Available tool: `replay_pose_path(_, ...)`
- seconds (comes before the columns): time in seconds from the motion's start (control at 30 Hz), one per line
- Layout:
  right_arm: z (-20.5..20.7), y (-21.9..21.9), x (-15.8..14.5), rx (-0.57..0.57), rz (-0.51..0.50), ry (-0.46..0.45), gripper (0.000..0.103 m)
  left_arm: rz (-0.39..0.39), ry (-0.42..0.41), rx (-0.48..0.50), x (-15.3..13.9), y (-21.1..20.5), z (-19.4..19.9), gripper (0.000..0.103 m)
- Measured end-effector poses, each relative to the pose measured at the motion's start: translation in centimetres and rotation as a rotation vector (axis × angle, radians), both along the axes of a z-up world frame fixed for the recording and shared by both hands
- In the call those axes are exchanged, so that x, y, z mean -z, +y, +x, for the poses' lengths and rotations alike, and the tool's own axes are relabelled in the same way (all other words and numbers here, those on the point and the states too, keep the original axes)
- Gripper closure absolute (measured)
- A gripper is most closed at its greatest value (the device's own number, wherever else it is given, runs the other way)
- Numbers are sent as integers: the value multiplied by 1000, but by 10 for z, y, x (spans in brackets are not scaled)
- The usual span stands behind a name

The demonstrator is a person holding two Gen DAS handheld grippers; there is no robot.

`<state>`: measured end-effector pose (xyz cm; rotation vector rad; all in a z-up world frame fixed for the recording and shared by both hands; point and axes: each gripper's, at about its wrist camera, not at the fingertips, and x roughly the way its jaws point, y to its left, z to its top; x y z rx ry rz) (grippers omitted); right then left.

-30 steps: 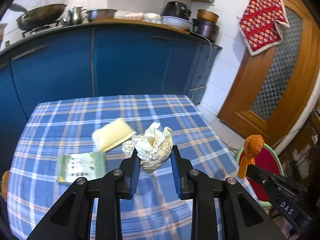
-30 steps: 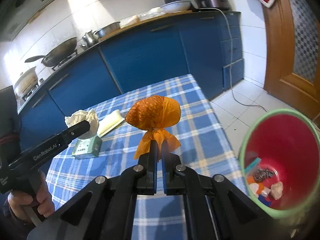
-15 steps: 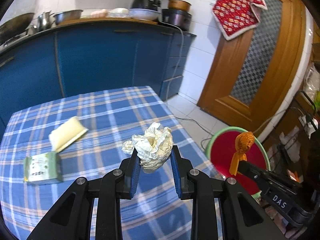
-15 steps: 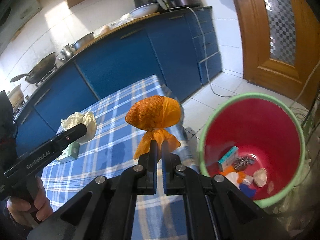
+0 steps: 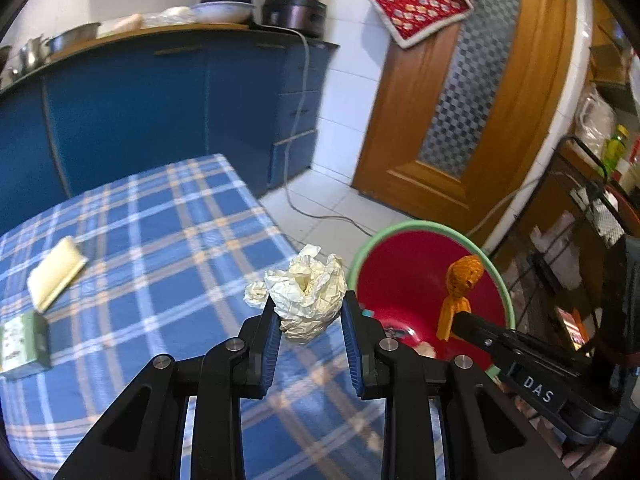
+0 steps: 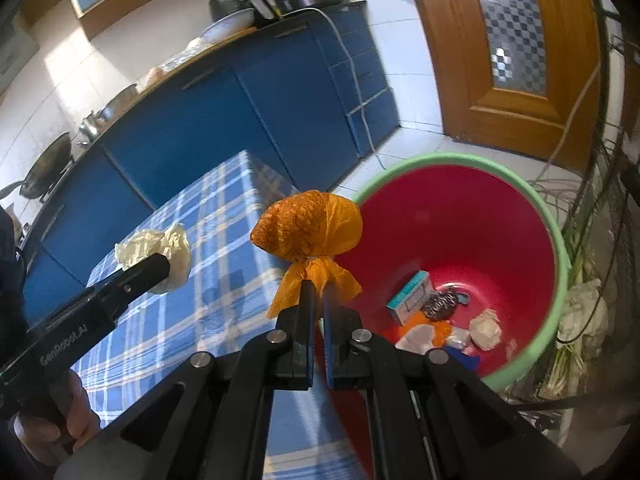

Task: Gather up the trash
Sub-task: 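Lift and carry the paper and orange bag over the red bucket, then open the right tool over the bucket while the left tool releases the paper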

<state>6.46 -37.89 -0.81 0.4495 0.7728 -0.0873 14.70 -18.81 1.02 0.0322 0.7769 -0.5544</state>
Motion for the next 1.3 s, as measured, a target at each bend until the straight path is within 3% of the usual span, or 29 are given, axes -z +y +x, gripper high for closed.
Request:
replay_pose_path(0.47,-8,-36,30,89,24,68,97,31,32,137,26,-61,-7,74)
replay_pose_path(0.9,-15,-63,46,157,60,111,92,61,73,190,45,-87,-5,70)
replay_pose_path(1.1,-18,-68,46,167,77,104,71,68,71,190,45,-89,-5,66)
replay_pose_path(1.3,-19,-67,41,173,79,92,62,59,61,178,39,-84,-5,61)
